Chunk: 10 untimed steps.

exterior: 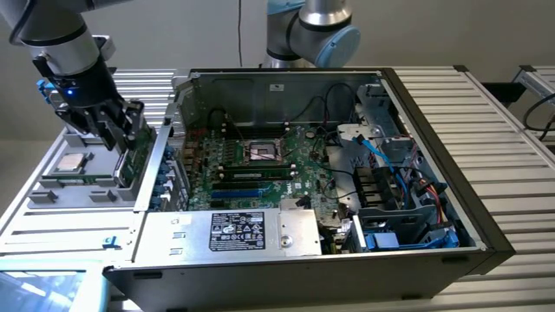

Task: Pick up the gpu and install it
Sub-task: 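Pick up the gpu and move the gpu toward the slot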

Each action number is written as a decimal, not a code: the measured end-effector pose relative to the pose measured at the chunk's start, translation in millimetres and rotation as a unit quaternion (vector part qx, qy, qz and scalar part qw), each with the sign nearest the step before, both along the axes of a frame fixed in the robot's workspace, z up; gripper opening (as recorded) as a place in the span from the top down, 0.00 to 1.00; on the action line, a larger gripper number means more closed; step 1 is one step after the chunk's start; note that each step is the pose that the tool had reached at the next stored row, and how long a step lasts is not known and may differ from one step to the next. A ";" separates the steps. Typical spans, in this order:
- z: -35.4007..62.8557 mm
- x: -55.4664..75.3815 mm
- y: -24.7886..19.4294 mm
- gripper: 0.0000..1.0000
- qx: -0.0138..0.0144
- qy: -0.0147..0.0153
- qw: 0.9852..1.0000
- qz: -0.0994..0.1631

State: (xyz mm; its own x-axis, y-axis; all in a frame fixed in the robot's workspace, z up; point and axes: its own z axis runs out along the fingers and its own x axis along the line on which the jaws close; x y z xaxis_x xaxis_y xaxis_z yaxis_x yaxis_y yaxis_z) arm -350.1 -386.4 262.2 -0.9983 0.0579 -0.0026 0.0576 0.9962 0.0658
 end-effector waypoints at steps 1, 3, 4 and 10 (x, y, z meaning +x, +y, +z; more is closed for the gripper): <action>-0.9 0.0 0.1 0.54 0.001 -0.001 1.000 0.002; -2.3 -0.1 0.2 0.54 0.002 -0.002 1.000 0.003; -3.0 -0.1 0.2 0.54 0.003 -0.002 1.000 0.003; -4.8 0.0 0.2 0.54 0.010 -0.004 1.000 0.003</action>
State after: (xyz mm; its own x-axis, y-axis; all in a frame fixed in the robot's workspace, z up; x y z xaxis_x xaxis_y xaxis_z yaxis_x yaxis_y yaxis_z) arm -350.1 -386.3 257.4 -0.9986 0.0516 -0.0088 0.0507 0.9951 0.0853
